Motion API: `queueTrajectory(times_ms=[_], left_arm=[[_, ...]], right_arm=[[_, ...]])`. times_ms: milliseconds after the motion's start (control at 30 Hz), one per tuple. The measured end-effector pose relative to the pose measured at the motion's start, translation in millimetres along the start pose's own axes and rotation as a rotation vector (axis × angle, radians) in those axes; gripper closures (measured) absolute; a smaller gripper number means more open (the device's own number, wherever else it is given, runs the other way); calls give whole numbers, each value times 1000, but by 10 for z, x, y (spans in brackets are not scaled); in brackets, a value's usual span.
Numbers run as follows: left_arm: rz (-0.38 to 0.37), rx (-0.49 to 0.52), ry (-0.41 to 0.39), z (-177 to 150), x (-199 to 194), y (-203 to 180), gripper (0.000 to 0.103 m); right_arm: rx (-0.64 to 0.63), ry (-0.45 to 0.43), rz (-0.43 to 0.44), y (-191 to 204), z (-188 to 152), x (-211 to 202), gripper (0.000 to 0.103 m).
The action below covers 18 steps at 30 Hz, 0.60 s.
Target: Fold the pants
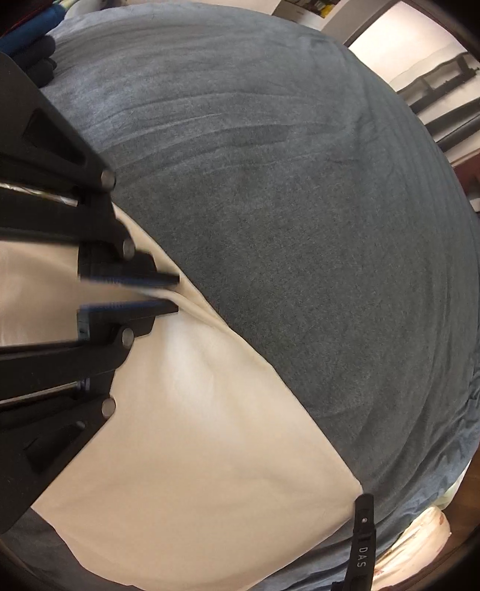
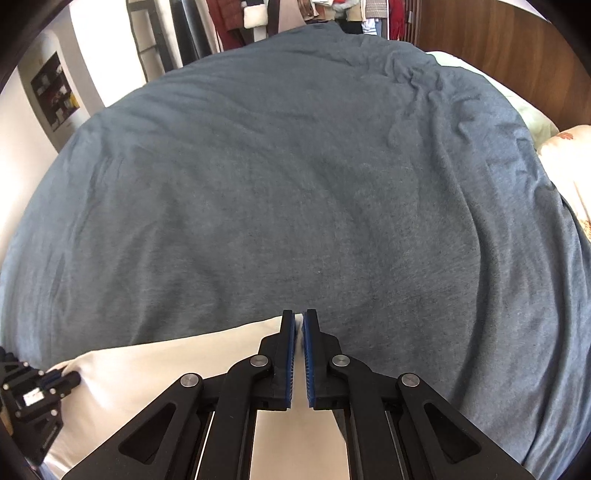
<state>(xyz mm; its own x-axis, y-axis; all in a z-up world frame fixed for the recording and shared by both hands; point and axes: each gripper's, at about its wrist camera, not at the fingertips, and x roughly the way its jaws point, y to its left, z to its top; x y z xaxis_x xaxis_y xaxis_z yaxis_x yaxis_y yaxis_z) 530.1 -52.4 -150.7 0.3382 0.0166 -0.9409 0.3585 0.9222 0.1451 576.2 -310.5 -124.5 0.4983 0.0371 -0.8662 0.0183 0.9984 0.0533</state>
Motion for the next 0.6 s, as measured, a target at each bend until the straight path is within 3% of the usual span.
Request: queueTrajectory(times_ms=[67,100,200,333,433,600], left_arm=[[12,-11,-17,55,-28,33,61],[14,-26,-35,80,-74,70,58],[6,-75,-78,101,-289,217,55],[-5,-114,-137,-77,-640,433,45],[16,-110,-141,-308,-804,587,45],[27,-140,-110,-727,-905,795,45]], right_arm=[[8,8,-44,-10,0,20,97],[16,14,-83,-18,-4,15,95],[36,6,-134,-33,-8,-81,78],[-5,-43,-143,131,-63,-446,75],[-64,-69,-97,389,-155,-725,63],[-159,-61,15,957,-427,-987,62]])
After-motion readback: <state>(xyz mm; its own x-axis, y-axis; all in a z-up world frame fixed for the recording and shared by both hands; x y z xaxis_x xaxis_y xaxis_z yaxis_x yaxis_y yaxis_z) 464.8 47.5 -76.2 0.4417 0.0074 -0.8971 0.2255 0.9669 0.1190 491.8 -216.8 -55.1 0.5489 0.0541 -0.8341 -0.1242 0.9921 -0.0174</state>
